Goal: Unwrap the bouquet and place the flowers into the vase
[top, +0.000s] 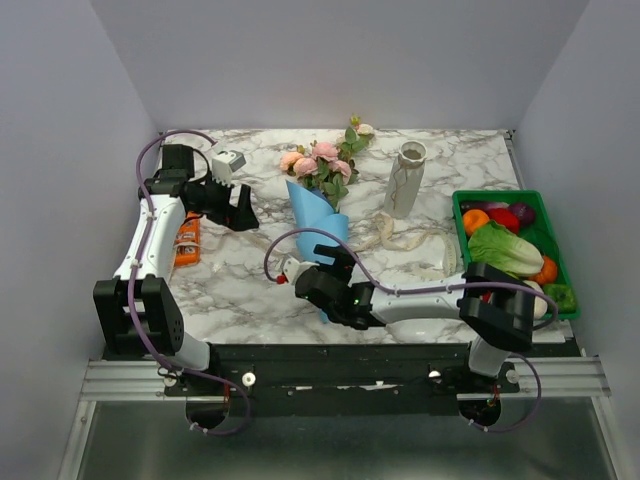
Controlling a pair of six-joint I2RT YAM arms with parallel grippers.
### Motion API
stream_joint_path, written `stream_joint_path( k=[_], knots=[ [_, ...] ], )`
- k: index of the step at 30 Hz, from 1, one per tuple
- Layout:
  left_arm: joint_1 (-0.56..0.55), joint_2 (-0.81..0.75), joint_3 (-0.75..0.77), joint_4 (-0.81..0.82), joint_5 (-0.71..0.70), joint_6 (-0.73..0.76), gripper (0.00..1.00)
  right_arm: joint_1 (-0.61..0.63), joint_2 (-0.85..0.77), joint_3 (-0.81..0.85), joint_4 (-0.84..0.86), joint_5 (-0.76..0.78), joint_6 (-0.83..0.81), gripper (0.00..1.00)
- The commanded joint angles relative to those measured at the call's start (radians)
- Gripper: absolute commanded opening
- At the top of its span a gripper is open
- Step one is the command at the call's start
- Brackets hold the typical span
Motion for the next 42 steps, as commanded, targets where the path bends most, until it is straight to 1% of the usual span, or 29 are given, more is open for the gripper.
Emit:
stream_joint_path(
  k=[1,2,5,10,11,14,15,16,18,23,24,25,26,28,30,31,33,34,35,36,37,39,40,42],
  knots=[
    [0.010,-0.007,0.014,-0.021,0.036,0.018,0.99,-0.013,0.051,0.012,0.266,0.069,-0.156,1.00],
    [0.010,-0.006,0.013,-0.024,0.039,0.020,0.99,-0.016,0.059,0.016,0.317,0.071,-0.166,1.00],
    [0.016,-0.004,0.014,-0.026,0.038,0.023,0.99,-0.034,0.101,0.032,0.396,0.069,-0.197,1.00],
    [0.024,-0.006,0.017,-0.035,0.039,0.032,0.99,-0.056,0.125,0.042,0.515,0.098,-0.227,0.95],
    [0.025,-0.004,0.017,-0.038,0.038,0.034,0.99,-0.056,0.118,0.039,0.582,0.109,-0.238,0.93],
    [0.027,-0.009,0.017,-0.040,0.036,0.038,0.99,-0.056,0.058,0.030,0.688,0.149,-0.252,0.77],
    [0.028,-0.009,0.017,-0.040,0.036,0.040,0.99,-0.056,0.033,0.032,0.685,0.154,-0.235,0.66],
    [0.028,-0.010,0.019,-0.043,0.035,0.041,0.99,-0.054,0.012,0.030,0.688,0.172,-0.224,0.65],
    [0.028,-0.009,0.019,-0.044,0.038,0.041,0.99,-0.053,-0.048,0.018,0.730,0.197,-0.221,0.64],
    [0.028,-0.018,0.022,-0.054,0.039,0.049,0.99,-0.050,-0.149,-0.034,0.817,0.312,-0.223,0.71],
    [0.028,-0.020,0.023,-0.055,0.038,0.049,0.99,-0.050,-0.184,-0.060,0.831,0.333,-0.223,0.73],
    [0.030,-0.024,0.027,-0.058,0.041,0.051,0.99,-0.050,-0.203,-0.080,0.845,0.386,-0.221,0.74],
    [0.027,-0.024,0.031,-0.061,0.053,0.051,0.99,-0.050,-0.223,-0.101,0.864,0.408,-0.215,0.74],
    [0.024,-0.017,0.040,-0.066,0.062,0.046,0.99,-0.050,-0.301,-0.170,0.863,0.475,-0.177,0.75],
    [0.010,-0.009,0.063,-0.072,0.062,0.045,0.99,-0.050,-0.362,-0.215,0.807,0.526,-0.132,0.76],
    [0.006,0.002,0.072,-0.080,0.064,0.045,0.99,-0.050,-0.436,-0.250,0.765,0.572,-0.050,0.78],
    [-0.030,0.006,0.094,-0.080,0.055,0.042,0.99,-0.050,-0.516,-0.273,0.516,0.606,0.100,0.80],
    [-0.047,0.010,0.100,-0.077,0.046,0.038,0.99,-0.050,-0.607,-0.267,0.354,0.605,0.391,0.83],
    [-0.053,0.010,0.111,-0.069,0.033,0.034,0.99,-0.050,-0.641,-0.198,-0.114,0.583,0.602,0.84],
    [-0.117,0.011,0.117,-0.060,0.010,0.020,0.99,-0.051,-0.672,-0.160,-0.322,0.559,0.782,0.85],
    [-0.142,0.022,0.126,-0.043,-0.005,0.011,0.99,-0.051,-0.694,-0.139,-0.426,0.554,0.897,0.86],
    [-0.191,0.040,0.160,-0.029,-0.020,-0.009,0.99,-0.050,-0.749,-0.108,-0.484,0.533,0.900,0.86],
    [-0.233,0.074,0.177,-0.023,-0.034,-0.026,0.99,-0.051,-0.760,-0.097,-0.505,0.496,0.934,0.87],
    [-0.281,0.115,0.241,-0.023,-0.056,-0.043,0.99,-0.050,-0.780,-0.082,-0.513,0.442,0.943,0.87]
  ],
)
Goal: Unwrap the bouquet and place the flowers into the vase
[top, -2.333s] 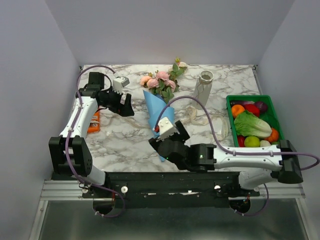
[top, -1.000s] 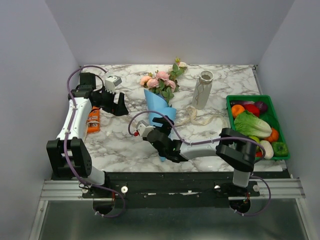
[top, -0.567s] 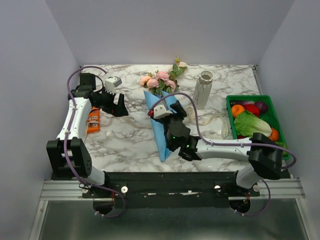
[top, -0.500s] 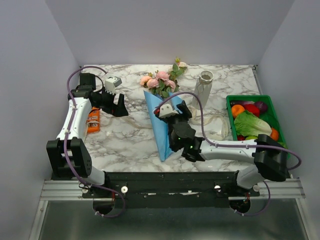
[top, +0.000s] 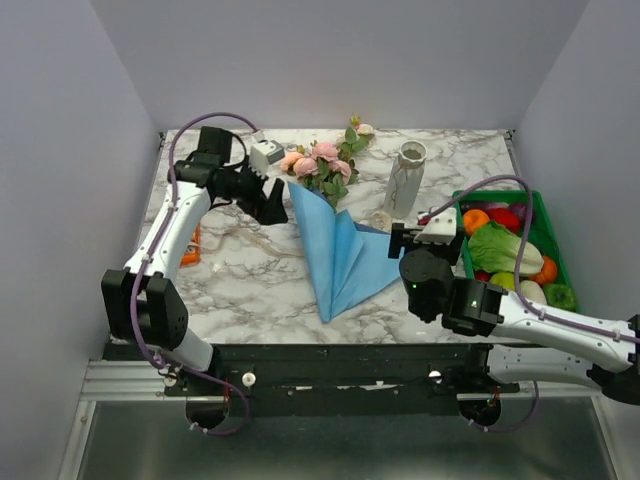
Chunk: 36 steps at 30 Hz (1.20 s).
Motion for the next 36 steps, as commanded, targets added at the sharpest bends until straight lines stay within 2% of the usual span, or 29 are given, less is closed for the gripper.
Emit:
stream_joint_path(
  k=[1,4,10,14,20,26,30,32,34,35,36],
  knots=[
    [-0.125,0.113,0.113,0.031,-0.073,-0.057,0.99,0.005,-0.025,0.045,-0.316,-0.131,0.283,0.87],
    [-0.162,0.185,0.181,0.058,-0.098,-0.090,0.99,-0.001,0.031,0.017,-0.230,-0.270,0.260,0.85],
    [-0.190,0.323,0.295,0.097,-0.165,-0.133,0.99,-0.107,0.211,-0.045,-0.082,-0.580,0.375,0.76],
    [-0.218,0.424,0.429,0.048,-0.188,-0.100,0.97,-0.151,0.242,-0.059,-0.002,-0.662,0.366,0.74],
    [-0.228,0.568,0.593,-0.050,-0.178,-0.041,0.86,-0.178,0.243,-0.059,0.046,-0.699,0.326,0.74],
    [-0.228,0.587,0.540,-0.044,-0.208,-0.017,0.74,-0.273,0.323,-0.072,0.107,-0.809,0.367,0.74],
    [-0.227,0.555,0.459,-0.006,-0.251,-0.008,0.57,-0.332,0.399,-0.063,0.158,-0.892,0.398,0.74],
    [-0.222,0.532,0.416,0.012,-0.270,-0.006,0.56,-0.349,0.453,-0.053,0.192,-0.932,0.418,0.74],
    [-0.215,0.506,0.398,0.025,-0.273,-0.011,0.60,-0.369,0.502,-0.053,0.231,-0.964,0.430,0.73],
    [-0.207,0.494,0.385,0.026,-0.268,-0.012,0.63,-0.375,0.519,-0.053,0.244,-0.973,0.433,0.73],
    [-0.195,0.484,0.379,0.029,-0.264,-0.020,0.71,-0.391,0.537,-0.050,0.256,-0.986,0.438,0.72]
  ],
)
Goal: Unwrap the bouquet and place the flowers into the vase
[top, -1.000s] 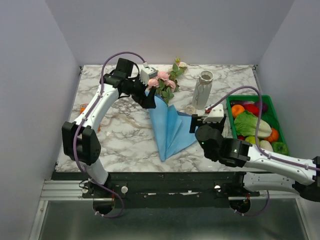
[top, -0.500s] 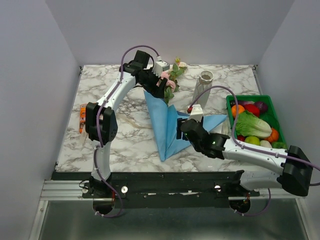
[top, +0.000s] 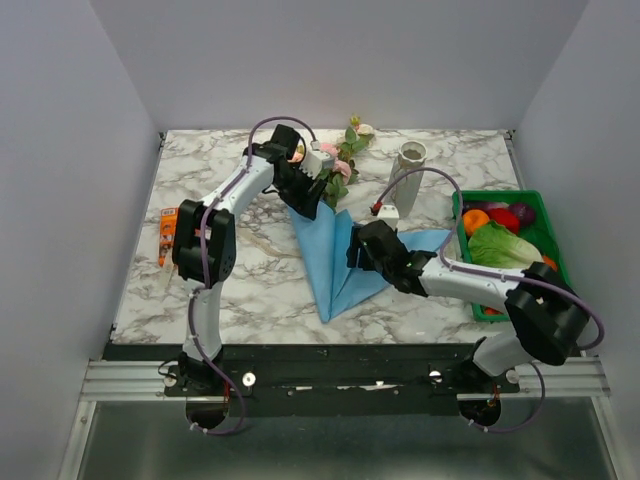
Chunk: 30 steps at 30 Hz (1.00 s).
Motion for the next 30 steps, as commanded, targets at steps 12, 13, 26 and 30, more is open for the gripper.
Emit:
stream_joint_path(
  k=[12,13,26,30],
  knots=[
    [0.125,-0.330,-0.153,0.026,0.041,-0.026,0.92,-0.052,0.201,0.074,0.199,-0.147,0.042,0.42],
    [0.134,-0.357,-0.161,0.024,0.045,-0.029,0.92,-0.052,0.203,0.079,0.202,-0.147,0.042,0.29],
    [0.190,-0.428,-0.270,0.053,0.071,-0.036,0.93,-0.052,0.117,0.074,0.135,-0.110,0.026,0.49],
    [0.184,-0.344,-0.226,0.055,0.137,0.011,0.93,-0.050,0.024,0.001,0.133,-0.092,0.022,0.57]
  ],
)
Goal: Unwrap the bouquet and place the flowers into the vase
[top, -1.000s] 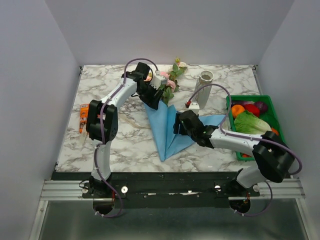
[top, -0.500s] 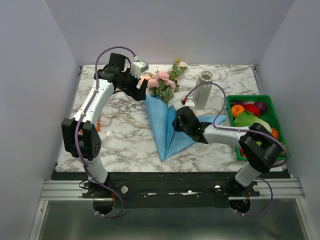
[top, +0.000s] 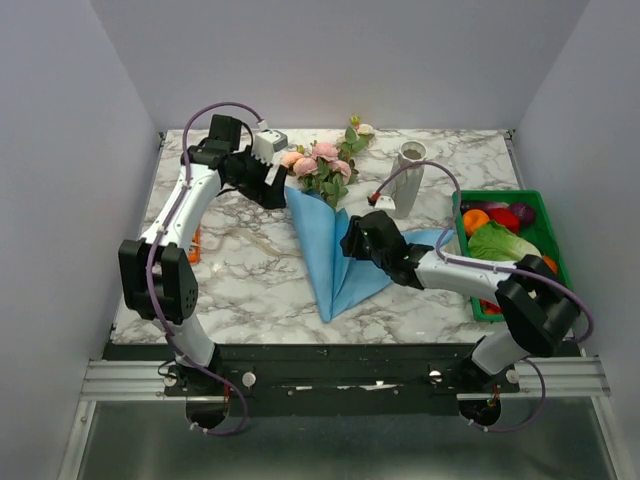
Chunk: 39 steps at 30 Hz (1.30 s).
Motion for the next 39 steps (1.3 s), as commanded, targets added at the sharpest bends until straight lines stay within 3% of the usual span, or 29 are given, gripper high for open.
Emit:
stream_joint_path(
  k=[1,6,10,17,20,23,25,27,29,33,39],
  knots=[
    [-0.009,0.112,0.055,0.012,0.126,0.055,0.93,-0.001,-0.132,-0.069,-0.016,0.042,-0.012,0.57],
    [-0.007,0.244,0.184,-0.005,0.184,0.166,0.93,0.008,-0.284,-0.137,0.001,0.014,-0.071,0.57],
    [-0.007,0.371,0.288,-0.031,0.208,0.183,0.91,0.011,-0.425,-0.175,-0.002,-0.026,-0.120,0.57],
    [-0.004,0.493,0.417,-0.053,0.213,0.178,0.87,0.015,-0.531,-0.198,-0.044,-0.078,-0.149,0.55],
    [-0.004,0.517,0.443,-0.077,0.236,0.183,0.75,0.019,-0.525,-0.206,-0.053,-0.113,-0.160,0.54],
    [-0.004,0.523,0.445,-0.093,0.236,0.183,0.57,0.038,-0.510,-0.218,-0.050,-0.127,-0.171,0.54],
    [-0.004,0.517,0.439,-0.090,0.228,0.178,0.33,0.074,-0.479,-0.217,-0.050,-0.113,-0.177,0.55],
    [-0.004,0.511,0.428,-0.087,0.219,0.171,0.19,0.112,-0.451,-0.211,-0.053,-0.096,-0.183,0.55],
    [-0.004,0.502,0.420,-0.087,0.219,0.169,0.17,0.126,-0.418,-0.198,-0.055,-0.087,-0.174,0.55],
    [-0.004,0.490,0.422,-0.097,0.217,0.169,0.00,0.157,-0.385,-0.189,-0.049,-0.089,-0.164,0.55],
    [-0.004,0.454,0.440,-0.143,0.239,0.187,0.00,0.170,-0.342,-0.188,-0.052,-0.070,-0.158,0.55]
  ],
)
